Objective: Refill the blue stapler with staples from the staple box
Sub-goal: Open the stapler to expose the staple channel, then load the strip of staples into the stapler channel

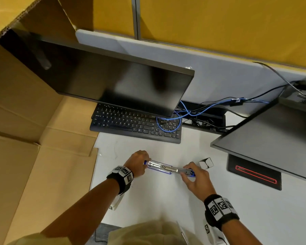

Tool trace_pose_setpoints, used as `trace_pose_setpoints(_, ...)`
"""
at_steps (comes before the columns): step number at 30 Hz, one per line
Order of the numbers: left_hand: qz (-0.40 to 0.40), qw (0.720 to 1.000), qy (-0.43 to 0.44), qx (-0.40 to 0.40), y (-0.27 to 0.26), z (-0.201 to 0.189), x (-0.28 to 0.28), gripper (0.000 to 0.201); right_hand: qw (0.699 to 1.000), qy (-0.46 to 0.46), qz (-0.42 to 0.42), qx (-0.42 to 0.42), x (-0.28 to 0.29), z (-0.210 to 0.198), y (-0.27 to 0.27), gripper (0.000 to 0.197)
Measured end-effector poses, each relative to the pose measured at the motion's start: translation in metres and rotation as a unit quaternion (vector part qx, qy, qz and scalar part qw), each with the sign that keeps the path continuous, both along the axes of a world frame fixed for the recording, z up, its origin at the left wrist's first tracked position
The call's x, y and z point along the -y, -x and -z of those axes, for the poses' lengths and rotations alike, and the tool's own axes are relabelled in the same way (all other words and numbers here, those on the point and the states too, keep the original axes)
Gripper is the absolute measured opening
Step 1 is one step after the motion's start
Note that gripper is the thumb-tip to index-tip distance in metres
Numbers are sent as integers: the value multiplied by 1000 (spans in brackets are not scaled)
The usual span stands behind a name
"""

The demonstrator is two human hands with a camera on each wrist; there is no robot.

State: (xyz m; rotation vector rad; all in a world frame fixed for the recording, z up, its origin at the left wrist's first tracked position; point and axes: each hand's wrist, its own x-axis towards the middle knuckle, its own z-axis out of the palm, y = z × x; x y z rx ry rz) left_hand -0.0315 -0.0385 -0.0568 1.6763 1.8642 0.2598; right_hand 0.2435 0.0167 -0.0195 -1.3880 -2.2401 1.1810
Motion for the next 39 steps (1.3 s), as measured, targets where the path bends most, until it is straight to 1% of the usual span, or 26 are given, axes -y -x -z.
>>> trace_pose_setpoints(4,-14,1000,2,-7,-2,0,7,24,998,-40,-36,31,-5,10,-11,14)
trace_pose_setpoints(7,-20,1000,-5,-15,-5,3,13,24,991,-84,-54,88,-1,22,-25,19)
trace_pose_setpoints(9,-13,1000,-8,-14,-5,7,16,24,982,-105,-86,135,7,31,-33,22)
trace_pose_setpoints(11,-2,1000,-12,-19,-7,7,16,21,974,-121,-105,159,16,39,-40,23)
trace_pose_setpoints(13,10,1000,-7,-28,-12,5,17,18,975,-118,-87,167,23,38,-43,23)
trace_pose_setpoints(16,34,999,7,-41,-20,3,17,17,977,-144,-55,146,28,27,-45,30)
trace_pose_setpoints(18,46,998,14,-46,-25,3,16,18,976,-178,-17,125,23,13,-46,31)
trace_pose_setpoints(20,55,997,18,-60,-34,2,14,17,974,-199,35,104,11,0,-50,27)
trace_pose_setpoints(22,64,995,25,-66,-44,1,11,18,974,-185,95,92,-3,-9,-54,28)
trace_pose_setpoints(24,74,994,35,-70,-57,0,7,18,977,-137,127,100,-16,-13,-58,37)
trace_pose_setpoints(26,87,992,47,-73,-73,-2,4,18,982,-92,102,128,-27,-14,-61,42)
trace_pose_setpoints(27,91,991,56,-76,-80,-2,2,18,983,-76,80,144,-30,-14,-61,42)
trace_pose_setpoints(29,90,988,82,-90,-95,-6,1,20,983,-66,43,167,-35,-13,-59,39)
trace_pose_setpoints(31,103,982,106,-115,-106,-12,-5,23,982,-74,31,170,-38,-11,-58,39)
trace_pose_setpoints(33,122,977,123,-127,-114,-21,-15,32,982,-83,39,166,-41,-8,-56,41)
trace_pose_setpoints(34,122,978,126,-112,-117,-25,-21,42,981,-87,48,164,-43,-8,-55,42)
trace_pose_setpoints(36,107,988,100,-52,-127,-36,-34,61,981,-86,68,158,-46,-10,-53,42)
trace_pose_setpoints(37,103,992,66,-23,-135,-43,-41,64,982,-84,79,153,-47,-11,-51,41)
trace_pose_setpoints(39,111,994,0,6,-155,-54,-53,60,982,-78,89,150,-46,-12,-50,39)
